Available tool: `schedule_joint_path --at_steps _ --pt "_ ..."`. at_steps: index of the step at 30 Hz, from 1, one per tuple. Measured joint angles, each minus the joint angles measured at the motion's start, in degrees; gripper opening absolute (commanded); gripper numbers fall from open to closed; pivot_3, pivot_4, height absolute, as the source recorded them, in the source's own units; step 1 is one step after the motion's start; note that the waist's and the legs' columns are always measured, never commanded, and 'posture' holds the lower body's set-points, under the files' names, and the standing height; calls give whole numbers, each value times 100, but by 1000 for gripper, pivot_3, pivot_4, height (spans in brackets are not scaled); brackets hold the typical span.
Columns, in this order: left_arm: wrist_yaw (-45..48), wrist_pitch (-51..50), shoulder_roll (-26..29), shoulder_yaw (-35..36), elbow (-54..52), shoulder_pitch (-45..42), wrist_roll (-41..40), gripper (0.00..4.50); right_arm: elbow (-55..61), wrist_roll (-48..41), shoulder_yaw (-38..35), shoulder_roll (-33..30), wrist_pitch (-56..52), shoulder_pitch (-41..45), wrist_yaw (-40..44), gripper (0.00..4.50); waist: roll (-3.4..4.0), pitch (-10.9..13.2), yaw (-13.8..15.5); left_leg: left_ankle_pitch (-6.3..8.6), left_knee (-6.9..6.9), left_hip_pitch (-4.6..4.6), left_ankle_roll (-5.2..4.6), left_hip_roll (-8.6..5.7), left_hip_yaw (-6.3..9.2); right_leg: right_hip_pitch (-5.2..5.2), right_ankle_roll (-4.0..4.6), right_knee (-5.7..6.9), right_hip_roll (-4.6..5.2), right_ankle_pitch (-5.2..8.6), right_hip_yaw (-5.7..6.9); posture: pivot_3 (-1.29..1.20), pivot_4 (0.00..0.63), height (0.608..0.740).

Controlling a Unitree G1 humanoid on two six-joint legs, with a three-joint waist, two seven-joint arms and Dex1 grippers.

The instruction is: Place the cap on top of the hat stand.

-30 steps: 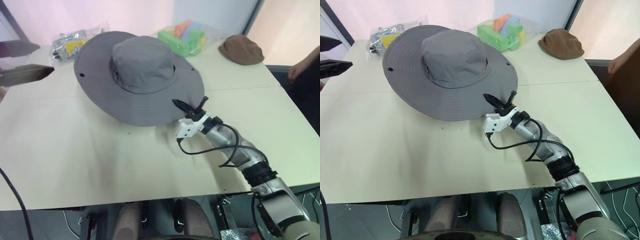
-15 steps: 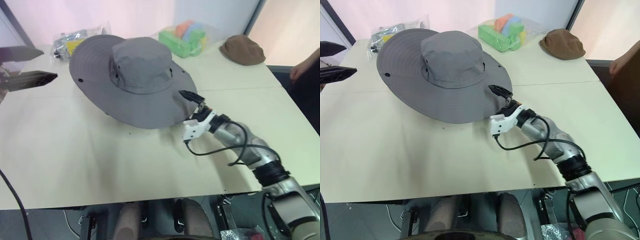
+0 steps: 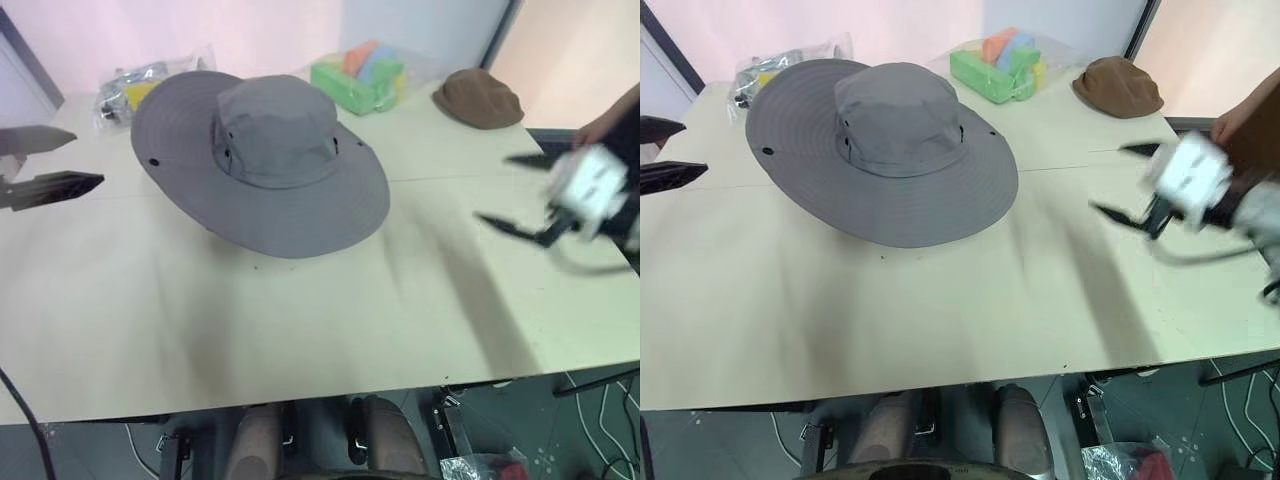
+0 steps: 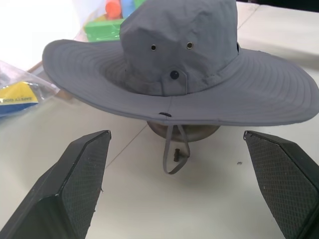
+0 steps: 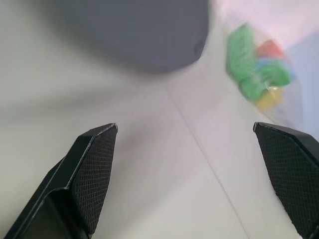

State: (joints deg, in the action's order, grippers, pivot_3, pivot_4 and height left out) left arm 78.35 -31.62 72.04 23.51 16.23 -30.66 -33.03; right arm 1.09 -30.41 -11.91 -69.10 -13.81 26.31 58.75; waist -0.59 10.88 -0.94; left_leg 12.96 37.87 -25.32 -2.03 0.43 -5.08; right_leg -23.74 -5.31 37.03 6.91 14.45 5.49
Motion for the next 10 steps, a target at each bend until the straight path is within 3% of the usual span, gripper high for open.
schedule_joint_path --at_steps 4,10 --pt "15 88 1 23 185 -9 12 4500 -618 -820 -20 -318 -1322 1047 1133 4467 -3 -2 46 26 2 -17 19 2 11 -32 36 -27 12 3 9 0 150 734" --pt "44 100 2 -16 260 -162 10 4500 -1355 -786 506 -426 -2123 1644 2222 4467 -1 -1 1 29 2 -56 5 2 -12 -63 29 -44 16 -17 1 0 150 734"
